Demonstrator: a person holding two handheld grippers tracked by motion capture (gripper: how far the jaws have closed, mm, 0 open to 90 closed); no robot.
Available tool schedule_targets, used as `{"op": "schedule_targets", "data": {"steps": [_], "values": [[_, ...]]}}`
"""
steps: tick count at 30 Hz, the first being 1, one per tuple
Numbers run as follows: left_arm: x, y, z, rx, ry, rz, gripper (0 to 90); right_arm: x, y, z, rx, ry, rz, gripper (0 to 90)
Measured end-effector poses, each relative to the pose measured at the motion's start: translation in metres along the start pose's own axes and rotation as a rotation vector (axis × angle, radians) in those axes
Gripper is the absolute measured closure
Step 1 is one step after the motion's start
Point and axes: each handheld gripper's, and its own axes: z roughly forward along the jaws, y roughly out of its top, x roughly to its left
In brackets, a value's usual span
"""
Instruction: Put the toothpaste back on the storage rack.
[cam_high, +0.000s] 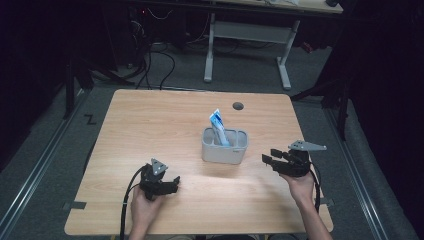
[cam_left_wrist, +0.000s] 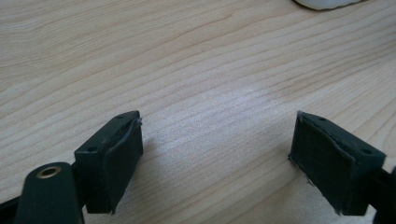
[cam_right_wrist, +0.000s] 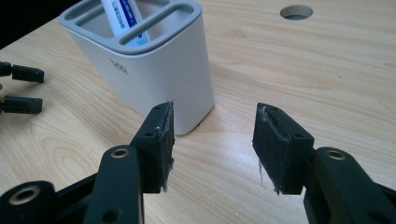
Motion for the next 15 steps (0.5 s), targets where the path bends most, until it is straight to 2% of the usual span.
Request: {"op": "schedule_targets", "data": {"steps": [6,15], "values": [[0.000,0.000,0.000,0.000,0.000,-0.001,17.3,0.000,-0.008,0.005,0.016,-0.035,-0.007,48.5],[0.000,0.000,0.000,0.000,0.000,0.000,17.4,0.000,-0.015,0.014,0.045,-0.046,-0.013,48.6]]}}
